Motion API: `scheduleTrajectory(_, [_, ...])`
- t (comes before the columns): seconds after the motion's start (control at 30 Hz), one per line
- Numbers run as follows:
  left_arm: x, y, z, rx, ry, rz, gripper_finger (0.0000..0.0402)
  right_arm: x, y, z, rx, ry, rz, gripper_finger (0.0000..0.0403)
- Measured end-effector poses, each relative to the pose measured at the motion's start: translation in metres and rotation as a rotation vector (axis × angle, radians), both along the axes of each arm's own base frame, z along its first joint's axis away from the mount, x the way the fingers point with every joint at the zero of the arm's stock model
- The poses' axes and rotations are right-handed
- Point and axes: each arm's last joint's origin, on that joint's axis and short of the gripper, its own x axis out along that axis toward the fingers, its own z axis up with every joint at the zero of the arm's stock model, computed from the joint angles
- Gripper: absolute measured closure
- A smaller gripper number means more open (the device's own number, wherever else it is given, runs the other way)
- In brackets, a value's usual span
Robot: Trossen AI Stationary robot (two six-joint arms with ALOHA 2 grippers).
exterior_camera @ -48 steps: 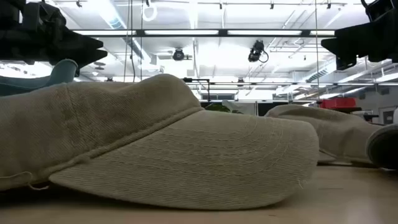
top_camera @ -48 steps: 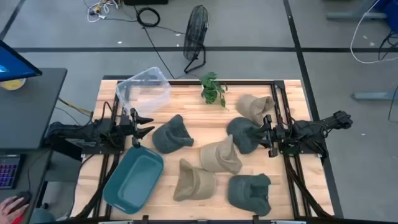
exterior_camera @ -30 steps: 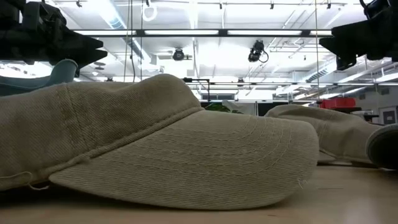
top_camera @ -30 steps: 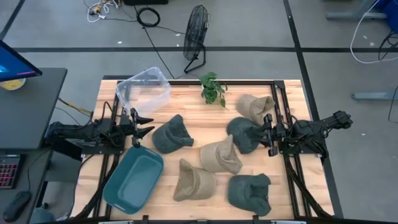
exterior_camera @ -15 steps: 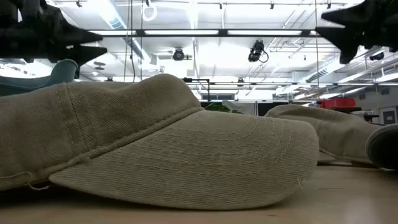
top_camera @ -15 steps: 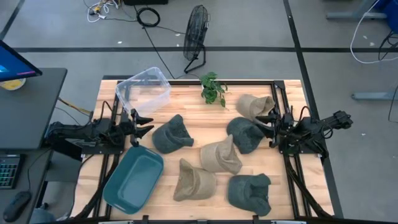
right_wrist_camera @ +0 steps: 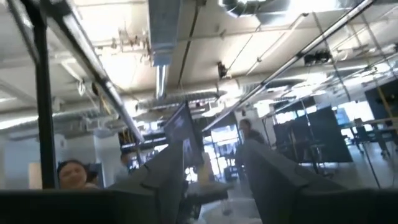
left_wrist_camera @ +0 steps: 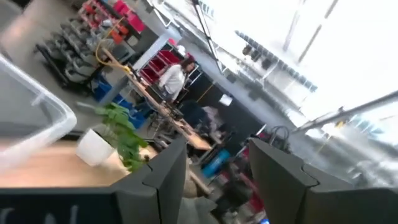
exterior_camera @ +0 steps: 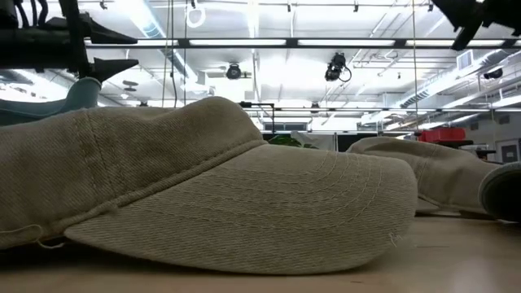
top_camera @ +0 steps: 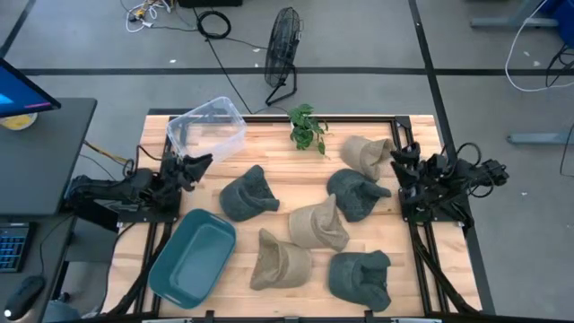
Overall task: Pick & Place hat
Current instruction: Put the top brown cap into the transparent bin
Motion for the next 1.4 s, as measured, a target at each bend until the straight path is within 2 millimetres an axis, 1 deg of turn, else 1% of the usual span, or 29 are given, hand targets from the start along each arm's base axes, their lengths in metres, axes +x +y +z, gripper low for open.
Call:
scheduleTrajectory(0.1, [-0.001, 0.000, 0.005, -0.071, -0.103, -0.046, 0.0220, -0.006, -0.002, 0.013, 0.042, -0.024, 0.012, 0.0231])
scheduleTrajectory(0.17, [-0.002, -0.002, 0.010, -0.043, -0.105, -0.099, 0.0220, -0.007, -0.003, 0.020, 0.045, 0.014, 0.023, 0.0231])
scheduleTrajectory(0.2, [-0.003, -0.002, 0.015, -0.020, -0.102, -0.112, 0.0220, -0.007, -0.003, 0.024, 0.038, 0.045, 0.025, 0.0231])
scheduleTrajectory(0.3, [-0.007, -0.002, 0.041, 0.052, -0.120, -0.096, 0.0220, -0.004, -0.002, 0.037, 0.034, 0.148, 0.038, 0.0231])
scheduleTrajectory(0.4, [-0.004, -0.003, 0.067, 0.148, -0.054, -0.079, 0.0220, 0.002, 0.000, 0.051, 0.055, 0.244, 0.060, 0.0231])
scheduleTrajectory(0.5, [0.003, -0.004, 0.096, 0.229, 0.003, -0.074, 0.0220, 0.009, 0.003, 0.068, 0.077, 0.339, 0.077, 0.0231])
scheduleTrajectory(0.6, [0.016, -0.005, 0.120, 0.269, 0.089, -0.075, 0.0220, 0.016, 0.005, 0.083, 0.097, 0.446, 0.081, 0.0231])
scheduleTrajectory(0.7, [0.028, -0.006, 0.142, 0.266, 0.135, -0.083, 0.0220, 0.021, 0.005, 0.095, 0.182, 0.541, 0.029, 0.0231])
scheduleTrajectory(0.83, [0.042, -0.007, 0.165, 0.288, 0.204, -0.084, 0.0220, 0.022, 0.001, 0.101, 0.340, 0.660, -0.132, 0.0231])
scheduleTrajectory(0.9, [0.048, -0.007, 0.177, 0.311, 0.229, -0.075, 0.0220, 0.021, 0.000, 0.096, 0.434, 0.714, -0.223, 0.0231])
scheduleTrajectory(0.97, [0.052, -0.008, 0.188, 0.338, 0.231, -0.064, 0.0220, 0.021, -0.002, 0.086, 0.530, 0.743, -0.314, 0.0231])
scheduleTrajectory(1.03, [0.055, -0.008, 0.199, 0.368, 0.231, -0.051, 0.0220, 0.018, -0.003, 0.074, 0.628, 0.776, -0.379, 0.0231])
scheduleTrajectory(1.13, [0.060, -0.008, 0.209, 0.402, 0.242, -0.040, 0.0220, 0.012, -0.005, 0.052, 0.793, 0.856, -0.463, 0.0231])
scheduleTrajectory(1.27, [0.066, -0.009, 0.213, 0.405, 0.251, -0.040, 0.0220, 0.007, -0.009, 0.018, 0.942, 0.868, -0.645, 0.0232])
scheduleTrajectory(1.4, [0.071, -0.009, 0.212, 0.406, 0.266, -0.043, 0.0220, 0.008, -0.011, -0.009, 1.046, 0.802, -0.735, 0.0241])
